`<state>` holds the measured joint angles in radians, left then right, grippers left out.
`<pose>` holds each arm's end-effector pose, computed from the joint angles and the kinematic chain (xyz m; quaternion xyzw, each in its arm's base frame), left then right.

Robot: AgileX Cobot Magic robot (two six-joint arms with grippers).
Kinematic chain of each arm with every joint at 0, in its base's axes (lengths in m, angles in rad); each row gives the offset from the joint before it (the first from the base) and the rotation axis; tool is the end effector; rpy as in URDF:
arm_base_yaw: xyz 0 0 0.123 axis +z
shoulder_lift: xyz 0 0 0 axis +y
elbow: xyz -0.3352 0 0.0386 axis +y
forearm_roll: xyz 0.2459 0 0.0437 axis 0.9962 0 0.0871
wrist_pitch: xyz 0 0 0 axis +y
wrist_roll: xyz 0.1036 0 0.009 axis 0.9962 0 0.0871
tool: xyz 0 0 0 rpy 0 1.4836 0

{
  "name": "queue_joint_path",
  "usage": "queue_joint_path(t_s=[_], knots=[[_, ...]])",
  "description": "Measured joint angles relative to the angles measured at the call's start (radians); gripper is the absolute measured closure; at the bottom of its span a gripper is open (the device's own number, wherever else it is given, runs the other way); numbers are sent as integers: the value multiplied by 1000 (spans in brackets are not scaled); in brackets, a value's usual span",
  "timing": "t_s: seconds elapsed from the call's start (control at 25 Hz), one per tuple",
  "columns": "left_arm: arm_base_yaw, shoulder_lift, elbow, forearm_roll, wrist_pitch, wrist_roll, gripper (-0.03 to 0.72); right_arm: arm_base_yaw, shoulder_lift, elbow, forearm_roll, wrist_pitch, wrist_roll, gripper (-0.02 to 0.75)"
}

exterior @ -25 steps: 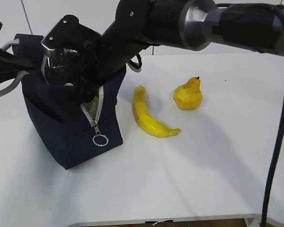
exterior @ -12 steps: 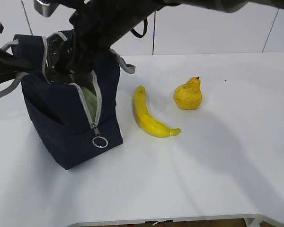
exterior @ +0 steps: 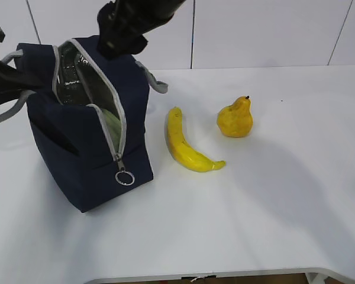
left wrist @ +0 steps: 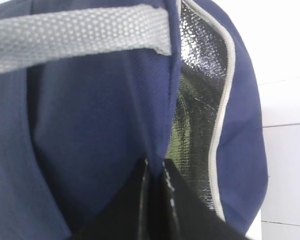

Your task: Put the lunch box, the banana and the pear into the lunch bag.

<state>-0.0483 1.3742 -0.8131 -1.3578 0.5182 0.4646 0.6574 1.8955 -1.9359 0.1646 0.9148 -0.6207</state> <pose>0.2765 -0.0638 0.3145 -0.2307 0.8316 -0.3981 0.3110 0.3564 0.2922 0.4094 -0.5321 0.7521 0.0863 0.3790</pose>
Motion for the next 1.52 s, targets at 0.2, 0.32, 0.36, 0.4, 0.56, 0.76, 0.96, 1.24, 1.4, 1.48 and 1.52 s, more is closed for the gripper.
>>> queue_joint_path(t_s=[0.2,0.32,0.36,0.4,0.56,0.76,0.96,1.24,1.4,1.48,1.52], knots=[[0,0,0,0,-4,6,699,-2,-31,-2,-175,94,199,191],[0,0,0,0,-13,6,699,-8,-40,-2,-237,162,238,191],[0,0,0,0,-14,6,700,-15,-42,-2,-239,191,252,191],[0,0,0,0,-17,6,700,-21,-42,-2,-239,214,265,191],[0,0,0,0,-19,6,700,-78,-42,-2,-165,279,290,191],[0,0,0,0,-19,6,700,-202,-42,5,-3,296,281,191],[0,0,0,0,-19,6,700,-264,-51,98,104,296,223,191],[0,0,0,0,-20,6,700,-264,-57,268,165,142,176,191],[0,0,0,0,-20,6,700,-264,-57,390,216,15,108,191],[0,0,0,0,-20,6,700,-264,-57,452,281,-53,30,191],[0,0,0,0,-20,6,700,-264,-57,485,324,-83,-21,191]])
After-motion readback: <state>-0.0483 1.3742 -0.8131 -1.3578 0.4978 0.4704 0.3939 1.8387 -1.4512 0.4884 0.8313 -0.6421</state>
